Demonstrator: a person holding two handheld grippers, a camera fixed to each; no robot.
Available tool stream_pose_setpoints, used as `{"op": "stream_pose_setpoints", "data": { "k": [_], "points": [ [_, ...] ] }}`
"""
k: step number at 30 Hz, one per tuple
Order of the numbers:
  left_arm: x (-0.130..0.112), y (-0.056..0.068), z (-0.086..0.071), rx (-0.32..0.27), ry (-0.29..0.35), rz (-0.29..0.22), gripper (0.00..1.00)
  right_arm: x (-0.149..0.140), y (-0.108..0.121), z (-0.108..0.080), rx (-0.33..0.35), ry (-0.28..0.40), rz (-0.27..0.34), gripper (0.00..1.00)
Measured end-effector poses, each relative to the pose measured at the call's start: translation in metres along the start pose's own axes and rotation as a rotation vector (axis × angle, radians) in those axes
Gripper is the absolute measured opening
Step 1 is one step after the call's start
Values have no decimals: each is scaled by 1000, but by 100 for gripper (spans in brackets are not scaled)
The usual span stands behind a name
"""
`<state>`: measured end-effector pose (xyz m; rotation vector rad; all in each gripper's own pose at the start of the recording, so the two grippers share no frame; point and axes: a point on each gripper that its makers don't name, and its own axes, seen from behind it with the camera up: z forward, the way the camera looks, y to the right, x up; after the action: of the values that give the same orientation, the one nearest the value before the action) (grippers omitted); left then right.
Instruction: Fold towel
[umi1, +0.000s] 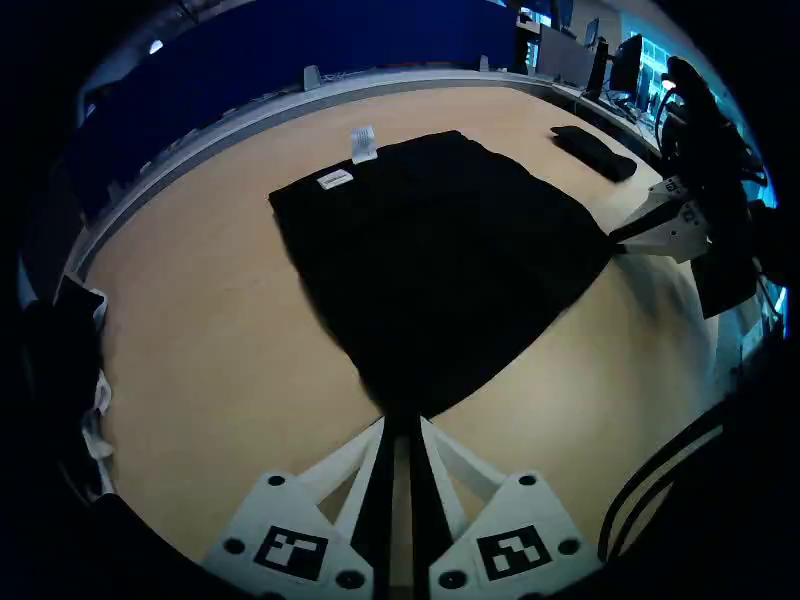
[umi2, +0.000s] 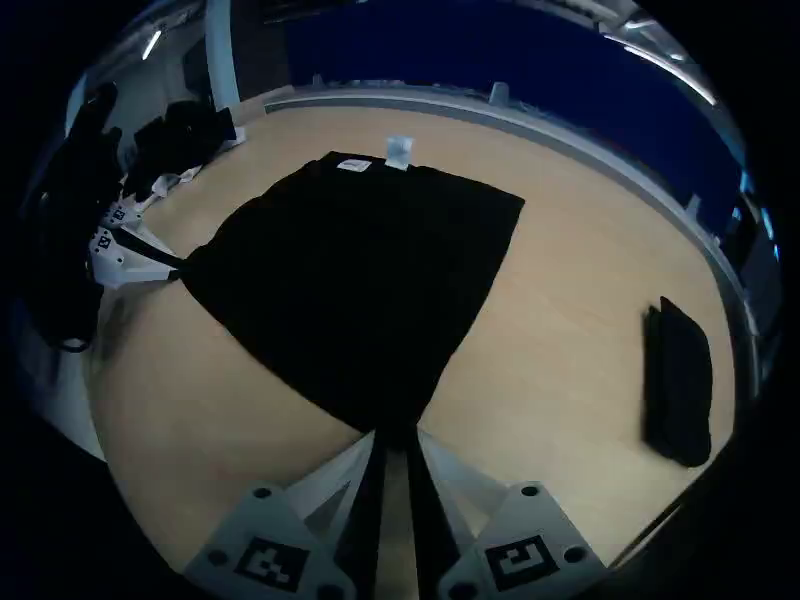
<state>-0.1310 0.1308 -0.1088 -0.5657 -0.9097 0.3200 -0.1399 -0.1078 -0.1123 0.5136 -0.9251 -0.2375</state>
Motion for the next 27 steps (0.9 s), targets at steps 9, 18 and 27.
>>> {"op": "stream_pose_setpoints", "data": {
  "k": [9,18,27],
  "points": [
    [4,8,-3,-27,8,-3,6,2,1,-2,1,1,4,13],
    [13,6,-9,-18,28,-34,6,16,4,-14,2,38,11,13],
    [35,-1,-35,-10,75,-90,6,41,5,-42,-4,87,12,12]
  ]
}}
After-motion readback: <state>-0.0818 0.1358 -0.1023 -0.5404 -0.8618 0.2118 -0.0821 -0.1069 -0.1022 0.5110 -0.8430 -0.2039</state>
